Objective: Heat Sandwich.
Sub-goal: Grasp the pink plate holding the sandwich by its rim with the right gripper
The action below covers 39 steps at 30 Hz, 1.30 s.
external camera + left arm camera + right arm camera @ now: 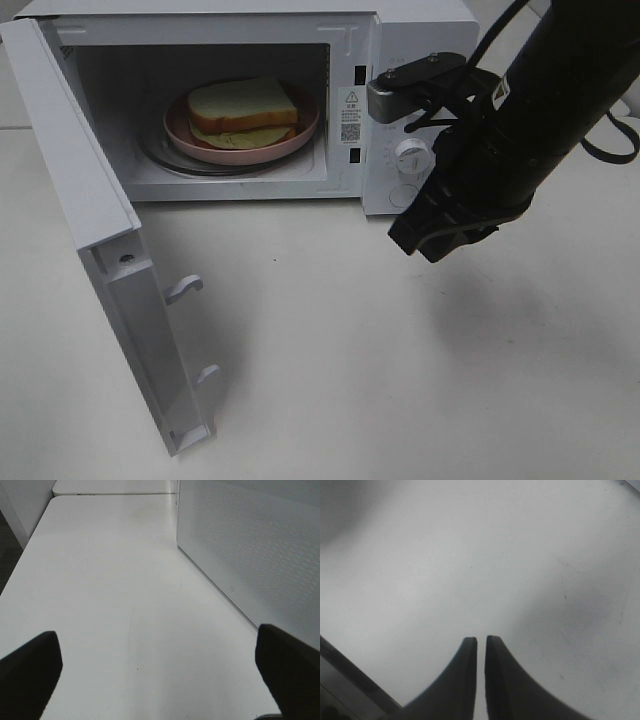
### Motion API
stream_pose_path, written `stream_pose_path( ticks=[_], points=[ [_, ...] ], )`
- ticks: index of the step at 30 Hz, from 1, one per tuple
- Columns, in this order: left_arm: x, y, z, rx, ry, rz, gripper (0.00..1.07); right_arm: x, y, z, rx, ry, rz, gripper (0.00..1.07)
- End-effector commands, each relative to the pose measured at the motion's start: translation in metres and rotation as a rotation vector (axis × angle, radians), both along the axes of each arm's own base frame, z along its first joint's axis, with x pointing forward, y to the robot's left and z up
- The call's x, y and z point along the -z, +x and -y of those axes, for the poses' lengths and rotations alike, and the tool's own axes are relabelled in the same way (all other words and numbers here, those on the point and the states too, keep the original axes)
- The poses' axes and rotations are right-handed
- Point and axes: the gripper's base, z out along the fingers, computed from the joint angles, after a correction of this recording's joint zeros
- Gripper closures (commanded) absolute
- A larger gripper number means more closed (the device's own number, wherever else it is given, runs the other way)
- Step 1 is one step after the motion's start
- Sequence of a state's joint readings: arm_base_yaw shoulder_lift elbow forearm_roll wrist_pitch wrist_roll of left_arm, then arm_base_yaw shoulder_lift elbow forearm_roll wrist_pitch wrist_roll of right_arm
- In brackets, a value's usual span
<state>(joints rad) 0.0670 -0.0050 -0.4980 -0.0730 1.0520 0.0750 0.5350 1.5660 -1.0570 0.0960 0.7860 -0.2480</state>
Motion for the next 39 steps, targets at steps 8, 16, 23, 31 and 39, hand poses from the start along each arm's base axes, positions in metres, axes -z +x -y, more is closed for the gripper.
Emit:
stream_pose_path(
  ticks=[8,16,23,31,39],
  points=[
    [0.0001,-0.0028,0.0008,0.003,-0.008,0.035,0.05,-0.0046,-0.0086,0.0041,-0.482,-0.114,0.005,0.94],
    [0.0001,-0.0028,0.0008,0.003,-0.008,0.035,0.05,-0.0045,-0.0085,0.0044,-0.752,-0.157,0.056,0.91],
    [0.0001,-0.0028,0.0008,0.003,-0.008,0.035,0.05,-0.0045,-0.0083,0.0047,-0.929,-0.193,0.091,0.86],
    [0.0001,-0.0028,0.0008,0.003,-0.008,0.035,0.05,-0.0044,-0.0058,0.0079,-0.992,-0.248,0.111,0.74],
    [0.0001,-0.0028,0.0008,0.003,-0.008,0.035,0.05,-0.0046,-0.0033,0.0088,-0.999,-0.273,0.132,0.56]
  ],
)
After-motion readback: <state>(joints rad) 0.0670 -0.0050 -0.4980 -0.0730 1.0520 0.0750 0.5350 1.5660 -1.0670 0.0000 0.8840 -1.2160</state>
